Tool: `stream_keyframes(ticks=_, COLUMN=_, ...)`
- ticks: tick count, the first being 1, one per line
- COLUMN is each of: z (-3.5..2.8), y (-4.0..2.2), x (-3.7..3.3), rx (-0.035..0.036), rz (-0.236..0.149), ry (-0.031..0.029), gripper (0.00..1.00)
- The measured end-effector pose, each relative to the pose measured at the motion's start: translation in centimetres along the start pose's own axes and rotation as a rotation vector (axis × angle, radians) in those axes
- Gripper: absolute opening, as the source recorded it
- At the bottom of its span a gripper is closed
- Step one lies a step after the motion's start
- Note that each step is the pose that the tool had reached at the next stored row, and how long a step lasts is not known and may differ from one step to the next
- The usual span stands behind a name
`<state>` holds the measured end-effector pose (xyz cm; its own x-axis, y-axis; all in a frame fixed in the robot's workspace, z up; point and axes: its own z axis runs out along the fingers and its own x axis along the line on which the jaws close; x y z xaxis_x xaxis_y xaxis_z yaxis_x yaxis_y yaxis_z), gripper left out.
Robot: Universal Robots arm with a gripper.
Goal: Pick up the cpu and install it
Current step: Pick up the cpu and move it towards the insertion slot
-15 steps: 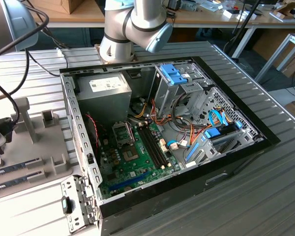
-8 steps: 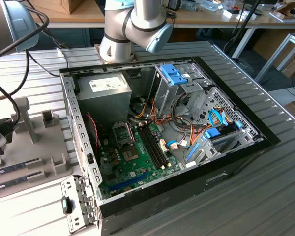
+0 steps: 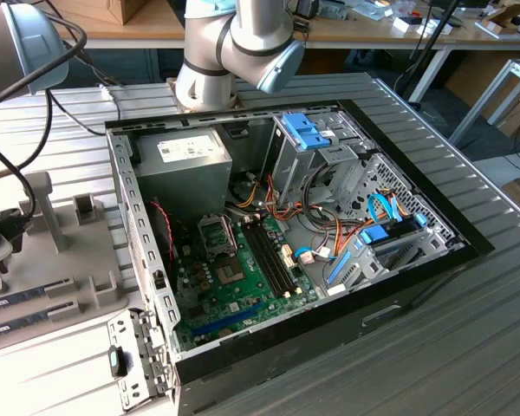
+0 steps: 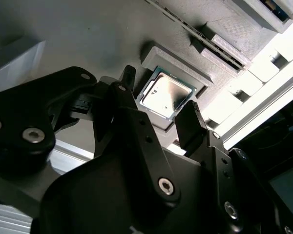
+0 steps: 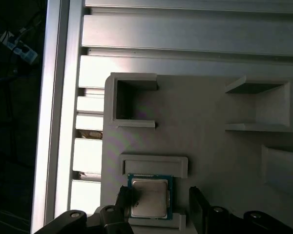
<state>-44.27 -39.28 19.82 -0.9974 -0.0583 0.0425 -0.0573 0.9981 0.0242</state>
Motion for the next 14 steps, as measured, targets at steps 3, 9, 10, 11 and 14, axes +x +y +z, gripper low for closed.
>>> stream_keyframes(ticks=3, z=0.07, y=0.0, x=0.0, rx=0.0002, rz=-0.002, ry=0.0001, gripper=0.6)
stream_keyframes(ticks=9, z=0.75, y=0.02, x=0.6, rx=0.0028, rz=-0.017, ry=-0.0016, gripper=0.6)
stream_keyframes(ticks=10, z=0.78, y=0.02, x=0.6, rx=0.0028, rz=-0.017, ry=-0.0016, gripper=0.6)
stream_keyframes(ticks=11, z=0.82, y=0.03, x=0.6, rx=0.0028, rz=-0.017, ry=-0.0017, gripper=0.6)
stream_keyframes(ticks=14, z=0.97, y=0.1, x=0.59, rx=0.0029, rz=-0.017, ry=-0.0015, gripper=0.6)
